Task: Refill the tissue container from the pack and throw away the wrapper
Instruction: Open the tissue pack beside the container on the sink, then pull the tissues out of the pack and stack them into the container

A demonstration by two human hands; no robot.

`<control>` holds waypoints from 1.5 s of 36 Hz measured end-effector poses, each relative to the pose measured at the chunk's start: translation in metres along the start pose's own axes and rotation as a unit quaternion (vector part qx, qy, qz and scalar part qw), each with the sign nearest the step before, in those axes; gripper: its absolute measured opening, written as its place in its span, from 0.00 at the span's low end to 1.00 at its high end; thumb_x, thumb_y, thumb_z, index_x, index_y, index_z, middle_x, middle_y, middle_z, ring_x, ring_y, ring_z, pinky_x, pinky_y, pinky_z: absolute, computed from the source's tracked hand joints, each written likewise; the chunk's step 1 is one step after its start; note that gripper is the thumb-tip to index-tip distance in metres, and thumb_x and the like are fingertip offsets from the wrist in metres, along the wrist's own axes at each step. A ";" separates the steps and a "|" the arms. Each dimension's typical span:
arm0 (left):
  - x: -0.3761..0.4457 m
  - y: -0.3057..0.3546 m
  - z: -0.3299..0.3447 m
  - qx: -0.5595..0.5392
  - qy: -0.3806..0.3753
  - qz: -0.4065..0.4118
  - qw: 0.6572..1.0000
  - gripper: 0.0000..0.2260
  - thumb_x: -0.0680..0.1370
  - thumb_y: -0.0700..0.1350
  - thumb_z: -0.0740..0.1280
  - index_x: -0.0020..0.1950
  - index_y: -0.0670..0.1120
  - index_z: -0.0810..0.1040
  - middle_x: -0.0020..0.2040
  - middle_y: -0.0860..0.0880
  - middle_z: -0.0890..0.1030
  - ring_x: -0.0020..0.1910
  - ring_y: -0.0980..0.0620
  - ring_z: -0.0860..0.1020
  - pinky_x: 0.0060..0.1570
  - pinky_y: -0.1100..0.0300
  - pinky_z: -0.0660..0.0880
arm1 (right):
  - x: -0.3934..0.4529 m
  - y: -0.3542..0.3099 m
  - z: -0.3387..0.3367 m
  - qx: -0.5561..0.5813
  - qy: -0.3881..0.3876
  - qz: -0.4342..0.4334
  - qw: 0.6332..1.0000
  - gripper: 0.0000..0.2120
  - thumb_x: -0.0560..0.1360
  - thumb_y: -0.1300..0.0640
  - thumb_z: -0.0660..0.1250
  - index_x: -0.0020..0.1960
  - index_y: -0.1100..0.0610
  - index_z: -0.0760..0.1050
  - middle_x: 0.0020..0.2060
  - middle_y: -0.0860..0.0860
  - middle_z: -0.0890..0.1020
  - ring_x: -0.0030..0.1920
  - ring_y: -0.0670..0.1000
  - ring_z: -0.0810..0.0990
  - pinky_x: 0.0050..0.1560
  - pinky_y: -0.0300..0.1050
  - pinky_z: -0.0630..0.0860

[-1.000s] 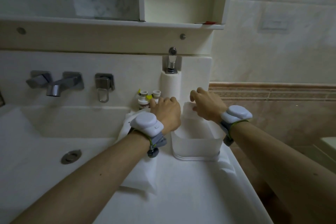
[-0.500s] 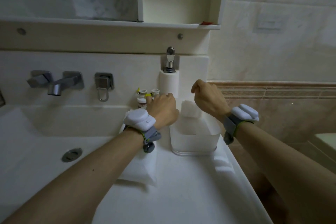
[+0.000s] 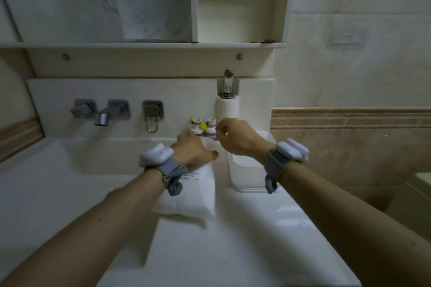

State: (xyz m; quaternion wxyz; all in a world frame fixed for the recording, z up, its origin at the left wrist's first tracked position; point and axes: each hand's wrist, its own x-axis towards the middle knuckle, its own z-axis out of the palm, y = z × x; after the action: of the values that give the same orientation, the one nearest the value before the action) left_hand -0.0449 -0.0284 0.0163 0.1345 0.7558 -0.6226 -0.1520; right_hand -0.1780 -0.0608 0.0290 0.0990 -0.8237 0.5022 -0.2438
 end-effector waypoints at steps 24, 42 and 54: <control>-0.023 -0.037 -0.021 -0.236 -0.016 0.149 0.960 0.38 0.68 0.41 0.77 0.74 0.51 0.63 0.62 0.53 0.73 0.58 0.54 0.74 0.53 0.64 0.73 | -0.016 -0.012 -0.027 0.327 -0.025 0.094 0.940 0.11 0.74 0.62 0.71 0.50 0.72 0.81 0.38 0.59 0.79 0.39 0.54 0.74 0.38 0.45 0.70; -0.023 -0.061 -0.042 -0.064 -0.089 0.238 0.965 0.56 0.61 0.43 0.82 0.78 0.54 0.49 0.67 0.56 0.71 0.62 0.55 0.73 0.56 0.68 0.71 | -0.036 -0.025 -0.063 0.438 -0.187 0.016 0.879 0.12 0.77 0.67 0.65 0.58 0.61 0.81 0.48 0.55 0.85 0.39 0.50 0.77 0.44 0.45 0.73; -0.024 -0.066 -0.037 -0.098 -0.106 0.227 0.963 0.43 0.60 0.34 0.78 0.72 0.53 0.67 0.60 0.51 0.79 0.58 0.50 0.77 0.56 0.57 0.77 | -0.049 -0.028 -0.050 -0.062 -0.093 -0.118 0.987 0.25 0.75 0.63 0.65 0.66 0.40 0.73 0.63 0.41 0.78 0.45 0.42 0.75 0.55 0.37 0.69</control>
State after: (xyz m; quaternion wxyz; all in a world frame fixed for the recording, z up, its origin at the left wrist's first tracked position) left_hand 0.0251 0.0082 0.0255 0.1718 0.5575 -0.7703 -0.2574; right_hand -0.1998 -0.0009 0.0692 0.0649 -0.9010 0.4037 -0.1446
